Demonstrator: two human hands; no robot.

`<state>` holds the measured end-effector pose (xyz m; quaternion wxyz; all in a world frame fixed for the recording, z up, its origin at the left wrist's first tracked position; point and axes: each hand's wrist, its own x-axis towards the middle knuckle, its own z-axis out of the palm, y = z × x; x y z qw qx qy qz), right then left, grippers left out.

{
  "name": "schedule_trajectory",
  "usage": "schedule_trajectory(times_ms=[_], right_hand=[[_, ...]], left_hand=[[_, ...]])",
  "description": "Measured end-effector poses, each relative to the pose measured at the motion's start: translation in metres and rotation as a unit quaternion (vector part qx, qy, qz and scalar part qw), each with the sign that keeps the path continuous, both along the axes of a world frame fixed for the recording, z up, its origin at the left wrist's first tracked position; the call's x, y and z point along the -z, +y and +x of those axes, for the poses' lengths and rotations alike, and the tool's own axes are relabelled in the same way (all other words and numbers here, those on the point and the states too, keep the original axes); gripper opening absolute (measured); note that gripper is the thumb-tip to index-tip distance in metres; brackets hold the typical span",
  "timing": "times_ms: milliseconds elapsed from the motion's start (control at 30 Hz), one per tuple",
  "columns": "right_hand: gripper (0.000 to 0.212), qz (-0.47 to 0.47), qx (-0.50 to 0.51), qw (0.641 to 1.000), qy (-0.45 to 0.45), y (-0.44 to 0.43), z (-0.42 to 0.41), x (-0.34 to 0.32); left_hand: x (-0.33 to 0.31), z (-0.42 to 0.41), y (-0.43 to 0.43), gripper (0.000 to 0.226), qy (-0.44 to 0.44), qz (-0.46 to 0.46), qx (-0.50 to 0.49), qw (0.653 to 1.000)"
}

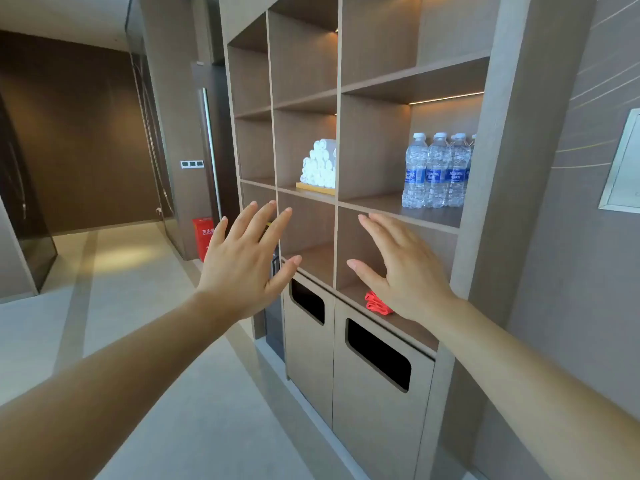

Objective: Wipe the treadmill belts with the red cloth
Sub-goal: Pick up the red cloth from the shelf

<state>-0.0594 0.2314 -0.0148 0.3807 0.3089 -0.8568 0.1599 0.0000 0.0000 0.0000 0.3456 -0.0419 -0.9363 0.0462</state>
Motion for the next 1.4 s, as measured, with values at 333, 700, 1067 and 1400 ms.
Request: schedule_trajectory(times_ms=[333, 700, 1067, 1400], right_hand=[[0.062, 0.016, -0.019, 0.998, -0.049, -0.012, -0.012, 0.052], [0.056, -0.004, 0.006, 0.985, -0.171, -0.016, -0.083, 0.141], [0.064, -0.045, 0.043, 0.961, -0.27, -0.013, -0.237, 0.214], [0.051, -0.073, 0.105, 0.943, -0.309, 0.003, -0.35, 0.241]], left_hand=[[0.046, -0.016, -0.017, 0.072, -0.043, -0.018, 0.005, 0.999], [0.126, -0.1, -0.019, 0.071, -0.152, 0.013, 0.064, 0.986], [0.185, -0.27, -0.007, 0.066, -0.26, 0.022, 0.088, 0.961], [0.197, -0.397, 0.0, 0.07, -0.268, 0.025, 0.125, 0.955]])
